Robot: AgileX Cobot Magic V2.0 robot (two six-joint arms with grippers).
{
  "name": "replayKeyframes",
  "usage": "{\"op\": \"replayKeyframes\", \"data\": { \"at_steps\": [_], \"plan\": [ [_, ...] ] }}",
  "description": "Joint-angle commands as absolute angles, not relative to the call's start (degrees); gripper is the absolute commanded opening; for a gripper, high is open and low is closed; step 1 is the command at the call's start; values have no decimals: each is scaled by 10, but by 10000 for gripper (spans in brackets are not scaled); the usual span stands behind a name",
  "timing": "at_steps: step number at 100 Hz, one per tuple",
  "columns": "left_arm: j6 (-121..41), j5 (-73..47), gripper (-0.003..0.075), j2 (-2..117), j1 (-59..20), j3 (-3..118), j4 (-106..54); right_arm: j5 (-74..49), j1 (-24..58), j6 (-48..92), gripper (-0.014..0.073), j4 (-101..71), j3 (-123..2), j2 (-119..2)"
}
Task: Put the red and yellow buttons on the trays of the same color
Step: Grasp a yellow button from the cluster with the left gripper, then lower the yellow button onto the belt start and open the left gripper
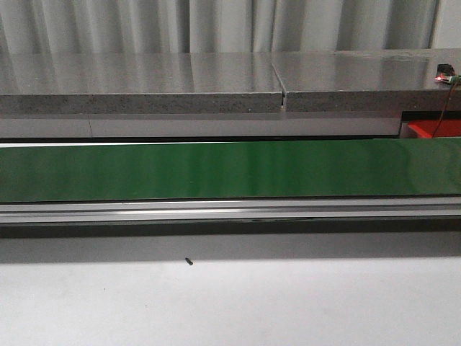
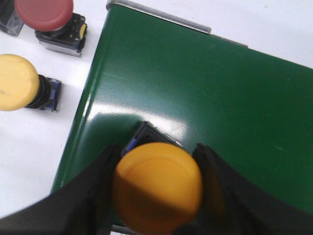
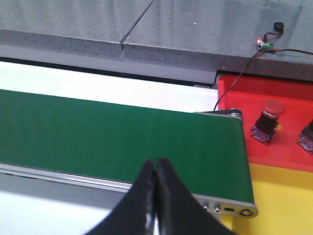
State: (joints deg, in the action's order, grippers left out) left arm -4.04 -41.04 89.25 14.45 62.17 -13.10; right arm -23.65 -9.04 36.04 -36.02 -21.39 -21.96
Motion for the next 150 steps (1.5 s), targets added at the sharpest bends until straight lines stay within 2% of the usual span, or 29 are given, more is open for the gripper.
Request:
{"op": "replayKeyframes", "data": {
  "at_steps": [1, 19, 27, 64, 78, 126, 150],
  "plan": [
    [-44, -396, 217, 875, 141, 639, -136, -203, -89, 365, -66, -373, -229, -221],
    [-51, -394, 515, 869, 140, 639, -152, -203, -89, 365, -66, -373, -229, -221],
    [-57, -391, 576, 860, 136, 640, -158, -203, -89, 365, -66, -373, -229, -221],
    [-59, -382, 578, 773, 135, 640, -174, -203, -89, 365, -66, -373, -229, -221],
    [-59, -386, 578, 751, 161, 640, -173, -203, -89, 365, -66, -373, -229, -221],
    [-59, -440, 574, 766, 313, 639, -143, -203, -89, 365, -66, -373, -229, -221],
    [-59, -456, 573, 837, 342, 639, -116, -203, -89, 365, -66, -373, -229, -221]
  ]
}}
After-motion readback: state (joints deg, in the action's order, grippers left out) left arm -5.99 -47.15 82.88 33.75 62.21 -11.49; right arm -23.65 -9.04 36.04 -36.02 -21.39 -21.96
